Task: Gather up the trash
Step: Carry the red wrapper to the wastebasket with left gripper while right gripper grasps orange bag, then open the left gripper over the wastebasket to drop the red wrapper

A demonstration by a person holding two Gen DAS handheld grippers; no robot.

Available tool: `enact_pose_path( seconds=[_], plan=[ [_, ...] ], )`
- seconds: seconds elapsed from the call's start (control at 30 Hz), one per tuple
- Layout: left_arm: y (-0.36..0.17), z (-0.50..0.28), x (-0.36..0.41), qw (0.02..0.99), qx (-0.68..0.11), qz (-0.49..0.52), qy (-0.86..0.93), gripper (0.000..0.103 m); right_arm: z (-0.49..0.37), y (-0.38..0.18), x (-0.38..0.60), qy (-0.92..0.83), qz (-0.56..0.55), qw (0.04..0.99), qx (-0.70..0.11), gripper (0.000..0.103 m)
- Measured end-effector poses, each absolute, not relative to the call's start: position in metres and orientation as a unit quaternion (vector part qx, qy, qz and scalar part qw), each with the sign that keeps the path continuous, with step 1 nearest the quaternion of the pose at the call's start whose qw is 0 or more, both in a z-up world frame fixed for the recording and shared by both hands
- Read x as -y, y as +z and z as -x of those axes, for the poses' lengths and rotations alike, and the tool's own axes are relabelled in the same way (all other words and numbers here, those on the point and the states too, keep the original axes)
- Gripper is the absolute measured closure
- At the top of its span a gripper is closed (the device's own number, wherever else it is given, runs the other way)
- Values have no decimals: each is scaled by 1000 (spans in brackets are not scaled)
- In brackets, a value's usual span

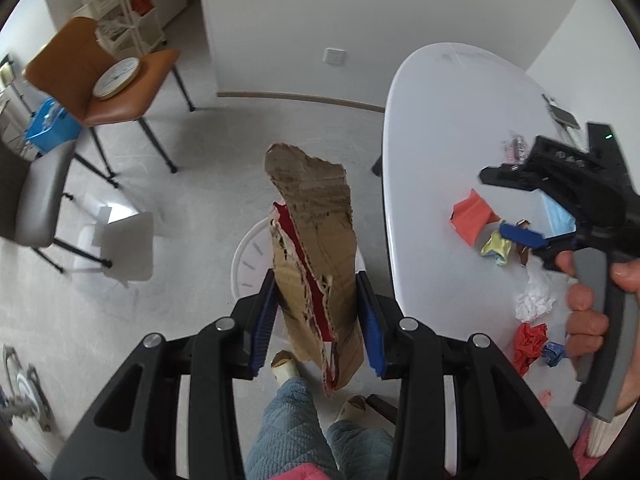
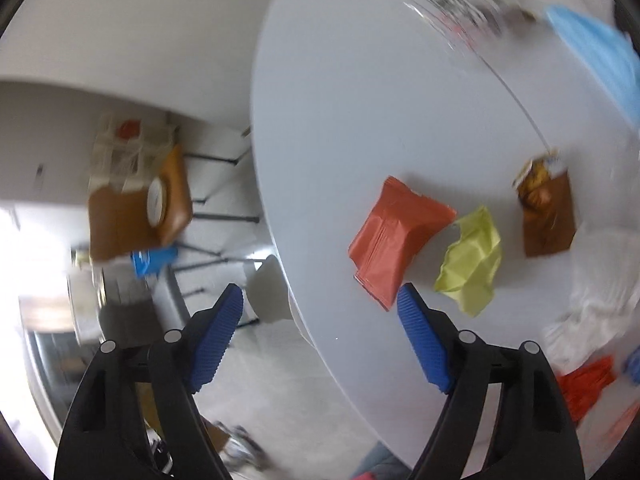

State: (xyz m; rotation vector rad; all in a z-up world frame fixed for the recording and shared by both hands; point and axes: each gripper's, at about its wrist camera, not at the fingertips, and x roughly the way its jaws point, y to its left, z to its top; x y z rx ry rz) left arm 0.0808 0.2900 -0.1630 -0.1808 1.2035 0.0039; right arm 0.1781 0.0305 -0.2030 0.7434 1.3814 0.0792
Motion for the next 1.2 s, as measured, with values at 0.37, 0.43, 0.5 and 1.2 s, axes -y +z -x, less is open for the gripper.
enact_pose_path(
  seconds=[0.37, 0.43, 0.5, 1.2],
  plan=[
    [-180, -113, -323, 822, -566, 62, -20, 65, -193, -232, -37, -101, -306, 706, -630, 34],
    [-185, -114, -325, 820, -569, 61, -18, 65, -195, -236, -35, -104, -301, 706, -632, 43],
    [-192, -115, -326, 816, -575, 61, -17, 65, -196, -234, -34, -101, -299, 709, -630, 55],
    [-234, -104, -284, 776, -621, 99, -38, 20, -166, -143, -62, 130, -163, 769, -605, 67]
  ],
)
